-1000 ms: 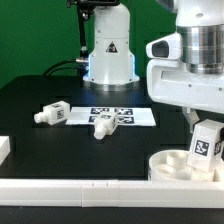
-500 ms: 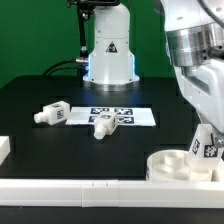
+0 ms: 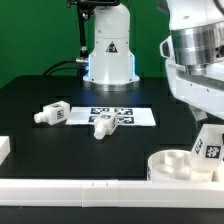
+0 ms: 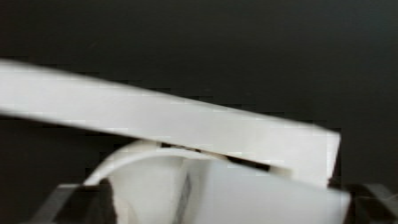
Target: Assemble stool
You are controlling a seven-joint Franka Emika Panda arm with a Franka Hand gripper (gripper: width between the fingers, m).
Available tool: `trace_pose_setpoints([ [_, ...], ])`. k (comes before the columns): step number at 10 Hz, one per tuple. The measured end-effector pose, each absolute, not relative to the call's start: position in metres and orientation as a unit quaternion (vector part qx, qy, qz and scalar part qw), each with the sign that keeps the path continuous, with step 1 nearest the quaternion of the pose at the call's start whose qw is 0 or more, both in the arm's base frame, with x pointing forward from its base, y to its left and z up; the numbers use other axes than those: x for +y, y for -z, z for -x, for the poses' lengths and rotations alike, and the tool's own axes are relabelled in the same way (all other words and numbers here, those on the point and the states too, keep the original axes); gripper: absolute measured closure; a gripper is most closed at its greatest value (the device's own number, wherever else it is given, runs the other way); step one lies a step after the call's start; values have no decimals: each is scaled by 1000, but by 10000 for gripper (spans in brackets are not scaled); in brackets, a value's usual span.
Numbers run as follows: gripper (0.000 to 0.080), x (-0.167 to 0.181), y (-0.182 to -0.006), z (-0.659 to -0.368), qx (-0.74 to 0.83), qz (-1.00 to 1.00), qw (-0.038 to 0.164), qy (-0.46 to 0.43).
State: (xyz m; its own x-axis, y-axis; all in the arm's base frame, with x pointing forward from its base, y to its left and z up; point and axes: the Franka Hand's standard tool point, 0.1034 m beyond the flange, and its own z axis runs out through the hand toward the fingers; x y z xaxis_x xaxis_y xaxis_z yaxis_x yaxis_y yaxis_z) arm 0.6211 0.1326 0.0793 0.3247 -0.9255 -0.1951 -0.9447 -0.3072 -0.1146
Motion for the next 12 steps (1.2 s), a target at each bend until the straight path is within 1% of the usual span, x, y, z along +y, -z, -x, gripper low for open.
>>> trace_pose_setpoints([
  [1, 195, 131, -83, -621, 528, 841, 108, -37],
  [2, 158, 130, -88, -618, 452, 886, 104, -28],
  [5, 151, 129, -85, -618, 375, 921, 105, -19],
  [6, 151, 129, -87, -619, 290, 952, 100, -4],
  [8, 151, 135, -98, -624, 60, 994, 84, 38],
  [9, 151, 137, -100, -624, -15, 996, 78, 45],
  [12, 151, 133, -98, -624, -93, 992, 72, 50],
])
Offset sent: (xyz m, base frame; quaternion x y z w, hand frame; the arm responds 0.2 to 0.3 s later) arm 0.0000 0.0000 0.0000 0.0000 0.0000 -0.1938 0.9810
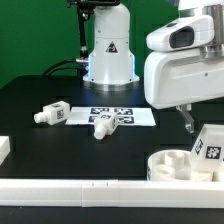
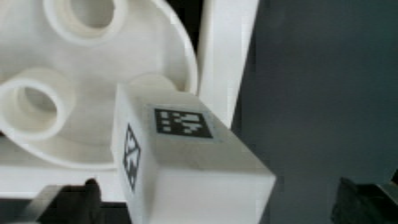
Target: Assemble stool
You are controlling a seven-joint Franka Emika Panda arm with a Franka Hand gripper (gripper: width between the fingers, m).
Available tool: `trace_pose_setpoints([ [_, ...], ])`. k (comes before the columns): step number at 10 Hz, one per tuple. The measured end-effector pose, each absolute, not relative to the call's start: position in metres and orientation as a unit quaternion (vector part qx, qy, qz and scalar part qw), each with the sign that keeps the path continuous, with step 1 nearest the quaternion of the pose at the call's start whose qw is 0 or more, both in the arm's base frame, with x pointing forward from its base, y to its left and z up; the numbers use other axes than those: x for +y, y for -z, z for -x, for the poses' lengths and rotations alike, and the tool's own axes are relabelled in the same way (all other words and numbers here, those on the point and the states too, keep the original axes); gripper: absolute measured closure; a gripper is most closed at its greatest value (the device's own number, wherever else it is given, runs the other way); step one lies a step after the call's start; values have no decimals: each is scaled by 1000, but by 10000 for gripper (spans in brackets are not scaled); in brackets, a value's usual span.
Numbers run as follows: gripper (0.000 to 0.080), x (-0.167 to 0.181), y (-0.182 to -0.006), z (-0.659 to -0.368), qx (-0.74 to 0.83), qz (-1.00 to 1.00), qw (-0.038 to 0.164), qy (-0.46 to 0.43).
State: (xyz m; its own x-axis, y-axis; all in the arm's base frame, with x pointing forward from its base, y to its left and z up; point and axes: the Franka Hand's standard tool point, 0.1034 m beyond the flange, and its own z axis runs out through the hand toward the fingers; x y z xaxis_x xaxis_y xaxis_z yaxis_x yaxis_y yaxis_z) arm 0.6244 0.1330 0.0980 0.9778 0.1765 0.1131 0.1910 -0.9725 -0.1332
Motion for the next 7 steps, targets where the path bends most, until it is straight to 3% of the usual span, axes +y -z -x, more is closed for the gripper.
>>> trace_pose_setpoints([
  [1, 151, 130, -98, -625, -140, 986, 66, 54],
  [4, 151, 127, -93, -637, -450, 890, -3, 75],
  [7, 151, 121, -92, -638, -529, 845, -17, 71],
])
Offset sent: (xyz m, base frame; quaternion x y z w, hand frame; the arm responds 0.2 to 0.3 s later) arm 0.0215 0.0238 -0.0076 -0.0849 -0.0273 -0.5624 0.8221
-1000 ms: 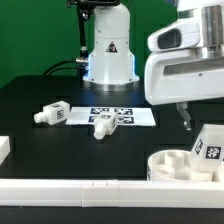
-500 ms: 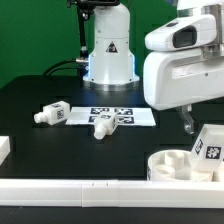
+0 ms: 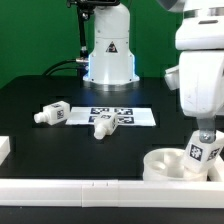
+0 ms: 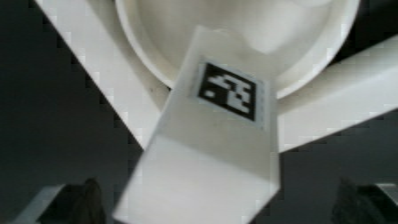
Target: Assemble stool
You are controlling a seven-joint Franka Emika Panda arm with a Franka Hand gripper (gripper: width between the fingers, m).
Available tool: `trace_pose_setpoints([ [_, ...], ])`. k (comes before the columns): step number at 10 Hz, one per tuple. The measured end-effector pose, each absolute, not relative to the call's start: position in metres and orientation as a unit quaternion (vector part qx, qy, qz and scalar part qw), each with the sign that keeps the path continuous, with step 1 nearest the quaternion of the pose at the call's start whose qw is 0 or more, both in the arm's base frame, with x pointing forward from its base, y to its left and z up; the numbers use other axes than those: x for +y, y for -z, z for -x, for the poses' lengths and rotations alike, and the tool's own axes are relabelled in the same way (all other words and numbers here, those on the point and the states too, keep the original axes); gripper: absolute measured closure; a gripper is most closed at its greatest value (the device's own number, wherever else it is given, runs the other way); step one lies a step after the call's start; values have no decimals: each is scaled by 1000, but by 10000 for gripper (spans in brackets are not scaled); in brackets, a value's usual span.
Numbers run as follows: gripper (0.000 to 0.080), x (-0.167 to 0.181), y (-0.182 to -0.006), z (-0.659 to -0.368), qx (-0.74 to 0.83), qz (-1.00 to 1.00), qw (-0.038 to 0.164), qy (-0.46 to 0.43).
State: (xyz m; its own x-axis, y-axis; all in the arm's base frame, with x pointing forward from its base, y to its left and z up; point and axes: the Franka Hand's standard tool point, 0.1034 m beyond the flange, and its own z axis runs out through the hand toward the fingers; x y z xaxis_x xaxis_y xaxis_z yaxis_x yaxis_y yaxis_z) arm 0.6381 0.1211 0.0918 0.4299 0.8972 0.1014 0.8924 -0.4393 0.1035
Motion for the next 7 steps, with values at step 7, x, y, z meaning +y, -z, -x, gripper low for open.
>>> trace_pose_setpoints([
  [7, 151, 105, -97, -653, 494, -867, 18, -57],
])
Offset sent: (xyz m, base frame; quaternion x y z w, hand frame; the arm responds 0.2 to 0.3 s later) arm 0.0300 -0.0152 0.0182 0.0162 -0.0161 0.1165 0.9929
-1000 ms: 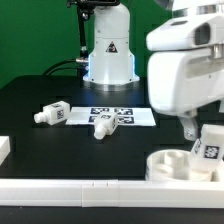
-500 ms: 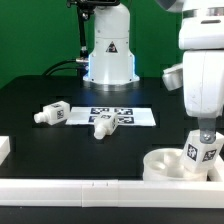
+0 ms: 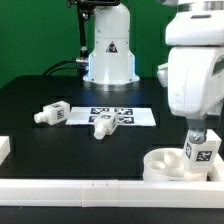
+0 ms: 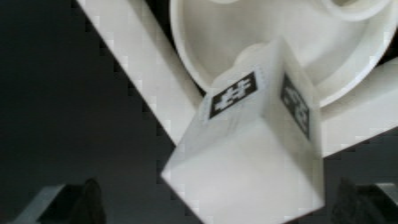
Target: Assemble stool
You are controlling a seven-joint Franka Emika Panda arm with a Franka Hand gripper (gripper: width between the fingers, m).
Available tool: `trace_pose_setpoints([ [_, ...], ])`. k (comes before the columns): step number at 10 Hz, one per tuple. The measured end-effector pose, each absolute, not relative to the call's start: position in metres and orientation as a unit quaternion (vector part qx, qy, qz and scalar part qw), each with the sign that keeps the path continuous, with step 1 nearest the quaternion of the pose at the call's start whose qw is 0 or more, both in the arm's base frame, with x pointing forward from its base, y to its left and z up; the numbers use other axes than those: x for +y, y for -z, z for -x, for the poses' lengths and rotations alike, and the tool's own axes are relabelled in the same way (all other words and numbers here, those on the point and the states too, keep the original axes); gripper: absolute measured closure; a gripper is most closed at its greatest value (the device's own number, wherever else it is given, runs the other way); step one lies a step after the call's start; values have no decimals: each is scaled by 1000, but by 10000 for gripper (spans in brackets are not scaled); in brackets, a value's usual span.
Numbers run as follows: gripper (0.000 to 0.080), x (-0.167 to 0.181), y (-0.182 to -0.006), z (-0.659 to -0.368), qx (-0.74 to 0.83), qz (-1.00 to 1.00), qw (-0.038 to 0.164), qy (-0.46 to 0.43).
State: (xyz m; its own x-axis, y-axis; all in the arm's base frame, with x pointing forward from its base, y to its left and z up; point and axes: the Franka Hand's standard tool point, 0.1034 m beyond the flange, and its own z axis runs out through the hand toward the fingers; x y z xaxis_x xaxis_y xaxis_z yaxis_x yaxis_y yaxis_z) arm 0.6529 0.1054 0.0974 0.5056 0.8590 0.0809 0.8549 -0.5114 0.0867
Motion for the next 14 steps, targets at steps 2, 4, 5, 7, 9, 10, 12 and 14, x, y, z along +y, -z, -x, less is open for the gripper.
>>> trace_pose_setpoints([
  [2, 151, 105, -97, -653, 494, -868, 18, -57],
  [4, 151, 104, -102, -655, 407, -911, 8, -64],
  [5, 151, 105, -102, -655, 314, -947, -6, -72],
  [7, 151, 104, -99, -653, 287, -956, -11, -65],
  [9, 151, 104, -98, -653, 286, -956, -11, -64],
  [10, 151, 104, -98, -653, 277, -959, -12, -64],
  [12, 151, 97, -89, -650, 157, -985, -37, -55],
  [14, 151, 100, -89, -651, 161, -982, -32, -89],
])
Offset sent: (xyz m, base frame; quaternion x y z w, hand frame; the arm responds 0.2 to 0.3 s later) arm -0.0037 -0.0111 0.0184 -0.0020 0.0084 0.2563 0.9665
